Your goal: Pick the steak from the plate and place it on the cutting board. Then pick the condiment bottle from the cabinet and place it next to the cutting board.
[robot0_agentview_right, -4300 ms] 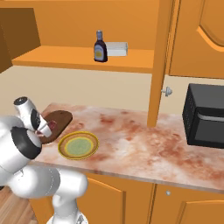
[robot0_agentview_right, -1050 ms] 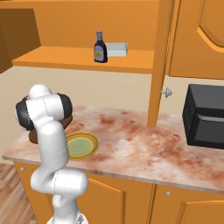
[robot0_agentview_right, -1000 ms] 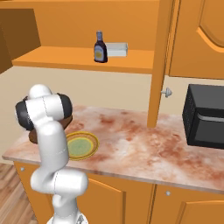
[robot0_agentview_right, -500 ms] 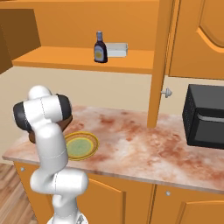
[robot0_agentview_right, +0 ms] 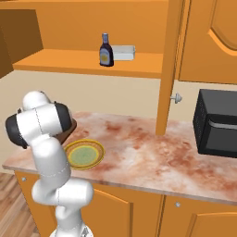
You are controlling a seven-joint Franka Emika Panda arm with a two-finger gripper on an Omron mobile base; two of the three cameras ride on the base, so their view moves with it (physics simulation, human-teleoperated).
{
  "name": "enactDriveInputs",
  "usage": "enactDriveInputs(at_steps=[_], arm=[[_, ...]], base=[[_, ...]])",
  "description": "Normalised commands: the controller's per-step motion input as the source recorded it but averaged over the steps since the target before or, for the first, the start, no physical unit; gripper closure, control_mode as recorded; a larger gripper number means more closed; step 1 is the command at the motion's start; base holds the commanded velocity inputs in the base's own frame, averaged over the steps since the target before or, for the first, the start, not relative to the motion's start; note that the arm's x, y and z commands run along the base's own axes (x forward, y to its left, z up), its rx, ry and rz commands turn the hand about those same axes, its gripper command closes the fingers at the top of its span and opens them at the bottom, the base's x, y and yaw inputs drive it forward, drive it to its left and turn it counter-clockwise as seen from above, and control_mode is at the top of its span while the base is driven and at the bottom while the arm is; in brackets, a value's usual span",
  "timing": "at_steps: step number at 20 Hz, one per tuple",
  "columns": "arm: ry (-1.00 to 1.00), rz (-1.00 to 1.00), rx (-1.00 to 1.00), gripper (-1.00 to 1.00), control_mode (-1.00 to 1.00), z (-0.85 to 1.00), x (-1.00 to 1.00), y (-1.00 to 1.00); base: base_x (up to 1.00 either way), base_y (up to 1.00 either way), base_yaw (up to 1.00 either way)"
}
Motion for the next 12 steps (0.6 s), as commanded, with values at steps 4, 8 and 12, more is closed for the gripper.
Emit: enactDriveInputs(at_steps=[4,8,12], arm=[[0.00,0.00,0.00,-1.00,-1.00,0.63,-0.14,0.00],[0.00,0.00,0.00,-1.00,-1.00,0.46,-0.20,0.00],[0.00,0.00,0.00,-1.00,-1.00,-0.07,-0.18,0.00]], base=[[0.00,0.00,0.00],[0.00,0.00,0.00],[0.00,0.00,0.00]])
